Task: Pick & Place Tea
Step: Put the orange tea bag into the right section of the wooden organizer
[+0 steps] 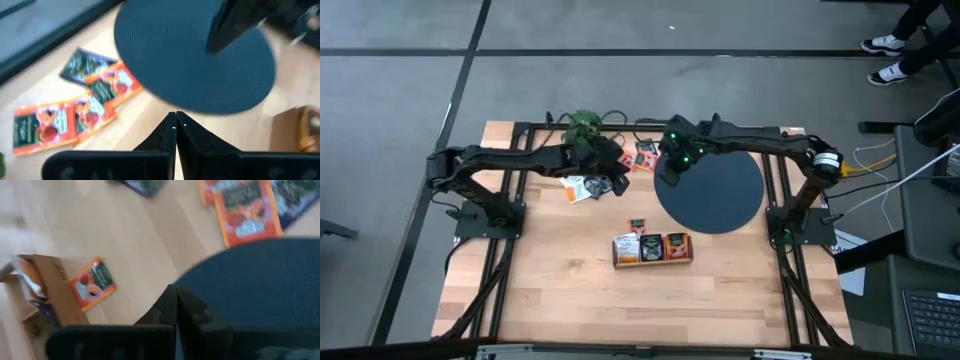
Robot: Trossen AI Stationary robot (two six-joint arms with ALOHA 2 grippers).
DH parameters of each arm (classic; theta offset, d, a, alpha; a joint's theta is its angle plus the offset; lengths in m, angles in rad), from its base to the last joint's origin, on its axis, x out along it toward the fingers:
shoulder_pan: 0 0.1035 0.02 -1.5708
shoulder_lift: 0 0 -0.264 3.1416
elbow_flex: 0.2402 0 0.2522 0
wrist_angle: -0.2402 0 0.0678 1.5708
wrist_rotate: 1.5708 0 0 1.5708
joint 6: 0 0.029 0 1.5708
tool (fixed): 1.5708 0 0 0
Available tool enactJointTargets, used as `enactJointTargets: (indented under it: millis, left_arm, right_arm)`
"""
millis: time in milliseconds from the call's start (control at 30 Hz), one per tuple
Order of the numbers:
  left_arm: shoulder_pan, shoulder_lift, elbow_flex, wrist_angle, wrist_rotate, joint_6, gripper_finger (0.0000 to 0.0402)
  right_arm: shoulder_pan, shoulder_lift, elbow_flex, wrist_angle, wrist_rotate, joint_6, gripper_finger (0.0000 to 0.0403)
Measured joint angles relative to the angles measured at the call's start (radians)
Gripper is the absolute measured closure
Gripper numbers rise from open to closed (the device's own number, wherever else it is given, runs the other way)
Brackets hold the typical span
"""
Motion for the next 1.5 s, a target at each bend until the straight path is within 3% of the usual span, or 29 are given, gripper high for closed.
enactJointTargets:
  millis: [233,433,700,900,1200,1500]
  left_arm:
    - [0.002,0.109,0.000,-0.006,-0.104,0.003,0.0398]
    - [0.005,0.088,-0.001,-0.089,-0.115,0.007,0.0398]
    - [0.005,0.046,-0.003,-0.218,-0.029,0.073,0.0398]
    - [0.005,0.041,-0.106,-0.201,0.006,0.090,0.0398]
    - [0.004,-0.120,-0.228,-0.189,-0.035,0.148,0.0398]
    - [0.020,-0.148,-0.306,-0.185,0.059,0.093,0.0387]
  right_arm:
    - [0.029,-0.003,-0.051,0.011,0.036,0.038,0.0399]
    - [0.076,-0.019,-0.052,0.018,0.036,0.010,0.0398]
    - [0.102,-0.025,-0.052,0.063,0.036,-0.015,0.0398]
    - [0.129,-0.025,-0.052,0.101,0.036,-0.015,0.0398]
    - [0.162,-0.025,-0.052,0.156,0.036,-0.015,0.0398]
    - [0.165,-0.025,-0.052,0.226,0.036,0.013,0.0398]
